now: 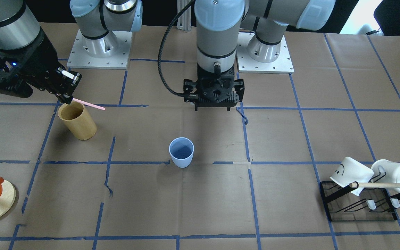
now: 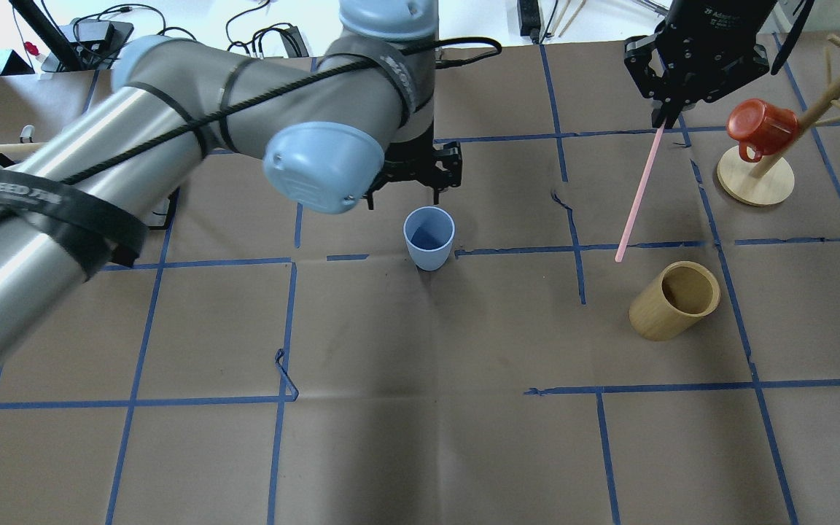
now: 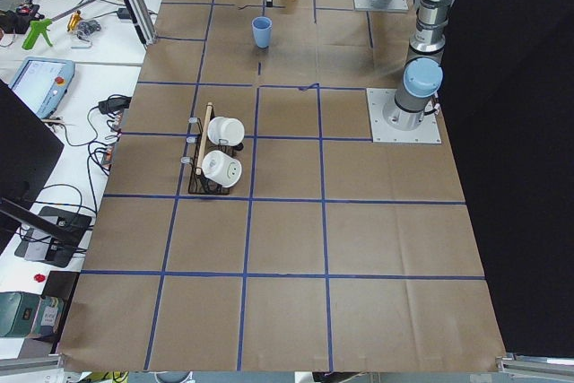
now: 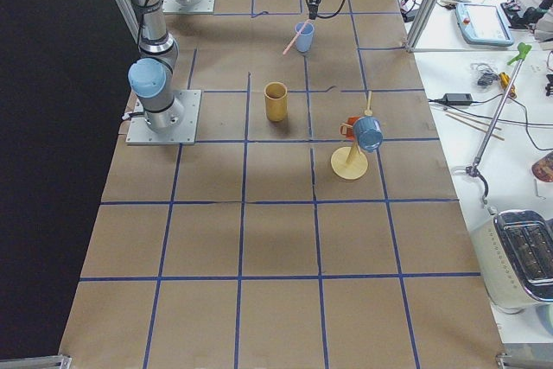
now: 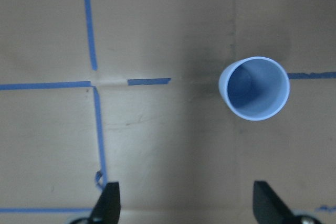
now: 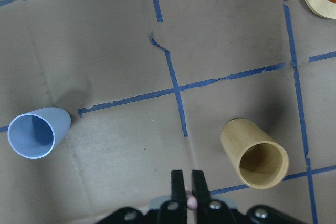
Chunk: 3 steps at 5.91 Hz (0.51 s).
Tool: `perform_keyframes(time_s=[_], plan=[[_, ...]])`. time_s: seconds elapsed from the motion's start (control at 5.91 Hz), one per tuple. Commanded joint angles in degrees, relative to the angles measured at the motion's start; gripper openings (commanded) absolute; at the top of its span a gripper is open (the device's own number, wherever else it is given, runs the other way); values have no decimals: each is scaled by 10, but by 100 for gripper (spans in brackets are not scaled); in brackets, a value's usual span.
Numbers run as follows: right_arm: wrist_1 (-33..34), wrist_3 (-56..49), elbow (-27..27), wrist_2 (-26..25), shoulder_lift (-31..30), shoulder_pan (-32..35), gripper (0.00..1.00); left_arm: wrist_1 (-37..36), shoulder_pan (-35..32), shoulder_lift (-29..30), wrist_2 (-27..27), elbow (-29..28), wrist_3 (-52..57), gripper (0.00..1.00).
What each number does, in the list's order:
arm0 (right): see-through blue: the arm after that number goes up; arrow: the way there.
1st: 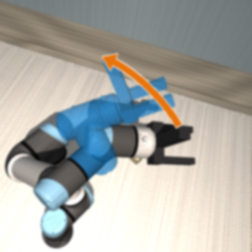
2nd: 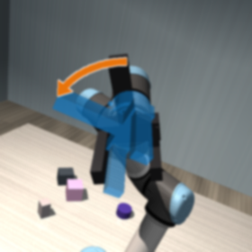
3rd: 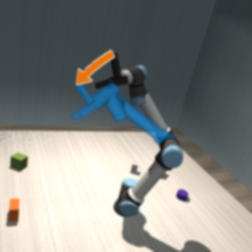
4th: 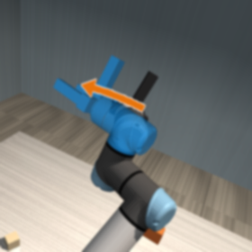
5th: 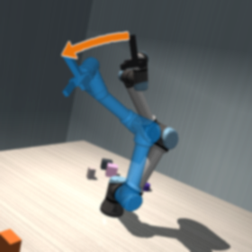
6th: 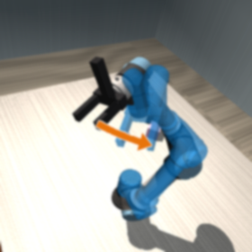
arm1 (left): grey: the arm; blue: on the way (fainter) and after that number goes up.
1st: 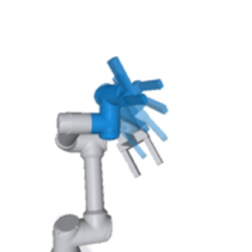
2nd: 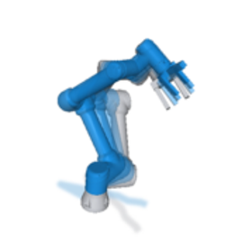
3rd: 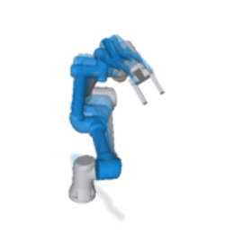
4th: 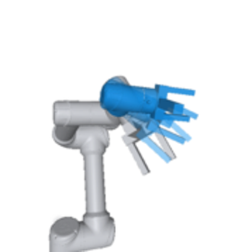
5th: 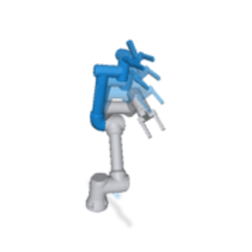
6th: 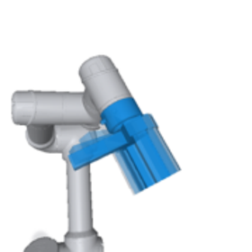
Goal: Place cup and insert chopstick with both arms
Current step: 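Move the chopstick over the blue cup with the right gripper while the left arm withdraws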
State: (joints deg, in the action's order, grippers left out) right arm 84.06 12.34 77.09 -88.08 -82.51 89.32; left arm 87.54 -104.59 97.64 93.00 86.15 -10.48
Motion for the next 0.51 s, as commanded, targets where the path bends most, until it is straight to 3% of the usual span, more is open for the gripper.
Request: perform_keyframes(time_s=[0.0,0.34], plan=[[24,72,-11,12,27,52,7,42,81,-88,-7,8,143,90],[22,132,-110,8,112,128,5,33,91,-97,-8,30,136,98]])
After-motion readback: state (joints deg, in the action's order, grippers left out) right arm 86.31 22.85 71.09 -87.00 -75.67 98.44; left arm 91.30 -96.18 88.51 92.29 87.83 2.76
